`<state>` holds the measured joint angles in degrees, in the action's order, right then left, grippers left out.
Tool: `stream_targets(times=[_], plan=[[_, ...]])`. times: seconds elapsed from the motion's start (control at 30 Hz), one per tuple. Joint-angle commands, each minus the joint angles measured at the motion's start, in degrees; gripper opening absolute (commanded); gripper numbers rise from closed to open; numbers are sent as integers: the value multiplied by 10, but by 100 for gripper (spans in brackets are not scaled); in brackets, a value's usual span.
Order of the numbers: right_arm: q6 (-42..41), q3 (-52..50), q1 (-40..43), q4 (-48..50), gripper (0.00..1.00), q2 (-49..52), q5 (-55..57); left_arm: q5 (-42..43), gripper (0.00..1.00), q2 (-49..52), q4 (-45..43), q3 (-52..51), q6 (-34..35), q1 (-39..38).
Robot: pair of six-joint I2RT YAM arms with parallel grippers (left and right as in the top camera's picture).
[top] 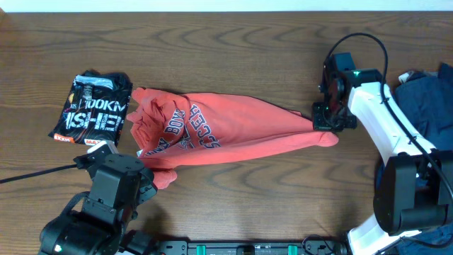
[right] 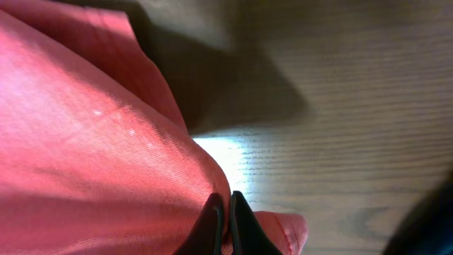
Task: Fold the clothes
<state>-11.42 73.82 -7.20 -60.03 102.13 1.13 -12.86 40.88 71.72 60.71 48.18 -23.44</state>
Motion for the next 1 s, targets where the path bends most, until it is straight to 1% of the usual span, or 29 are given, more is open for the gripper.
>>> stream_targets(times=[0.0,0.03,0.1,0.17,0.27,0.37,0.5,0.63,0.83,0.97], plan=[[8,-14,7,35,3,2,15,-18,6,2,-3,0,1,3],[8,-14,7,48,1,2,12,-18,6,3,-4,0,1,3],[8,-10,6,56,1,1,0,-18,6,6,-7,0,-5,3],[7,0,6,52,1,-2,-23,-18,6,10,-21,1,-29,3],[-5,31,12,36,1,-21,-59,-18,6,17,-71,13,-114,3],[-9,82,21,5,1,-65,-61,-18,6,38,-101,60,-152,3],[11,161,31,-33,1,-133,-61,-17,6,90,-102,148,-191,3],[14,236,42,-92,1,-187,-60,-17,6,153,-65,260,-226,3],[14,309,70,-170,1,-242,-9,1,6,229,54,469,-242,3],[15,356,96,-206,1,-275,36,2,6,245,124,588,-244,3]])
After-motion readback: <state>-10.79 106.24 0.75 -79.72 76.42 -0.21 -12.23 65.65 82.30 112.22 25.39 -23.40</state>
